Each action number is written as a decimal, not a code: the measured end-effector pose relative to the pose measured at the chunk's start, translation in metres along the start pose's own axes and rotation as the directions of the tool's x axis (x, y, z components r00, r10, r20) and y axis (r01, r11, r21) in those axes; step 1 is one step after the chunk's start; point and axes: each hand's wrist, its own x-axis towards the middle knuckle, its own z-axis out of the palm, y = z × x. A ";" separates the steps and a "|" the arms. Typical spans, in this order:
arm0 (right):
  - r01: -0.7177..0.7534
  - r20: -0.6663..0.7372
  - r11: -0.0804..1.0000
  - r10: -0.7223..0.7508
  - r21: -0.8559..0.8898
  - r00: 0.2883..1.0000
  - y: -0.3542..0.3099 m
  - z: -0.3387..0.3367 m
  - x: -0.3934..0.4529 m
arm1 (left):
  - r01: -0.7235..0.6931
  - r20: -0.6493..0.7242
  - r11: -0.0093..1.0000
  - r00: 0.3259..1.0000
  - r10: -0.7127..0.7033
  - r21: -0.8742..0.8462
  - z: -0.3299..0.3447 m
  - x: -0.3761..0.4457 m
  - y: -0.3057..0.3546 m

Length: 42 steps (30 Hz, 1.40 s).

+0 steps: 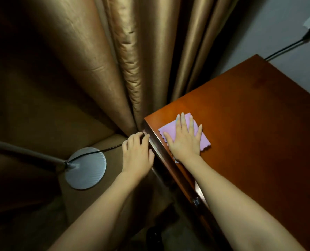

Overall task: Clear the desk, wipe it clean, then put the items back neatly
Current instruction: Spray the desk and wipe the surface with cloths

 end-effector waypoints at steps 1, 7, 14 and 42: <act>0.010 -0.002 1.000 -0.010 0.004 1.000 -0.006 0.000 0.006 | 0.020 0.006 1.000 1.000 -0.020 0.007 -0.001 -0.001 -0.007; 0.046 -0.048 0.999 -0.045 0.020 0.998 -0.032 -0.001 0.033 | 0.126 0.060 0.992 0.990 -0.125 -0.016 0.001 -0.007 -0.039; 0.121 -0.035 0.993 -0.121 -0.004 0.992 -0.051 -0.002 0.054 | 0.215 0.031 0.976 0.976 -0.214 -0.040 -0.002 -0.018 -0.058; -0.177 0.066 0.982 0.172 0.067 0.983 0.147 0.020 -0.217 | -0.204 0.134 0.979 0.970 0.205 -0.023 0.018 -0.109 0.187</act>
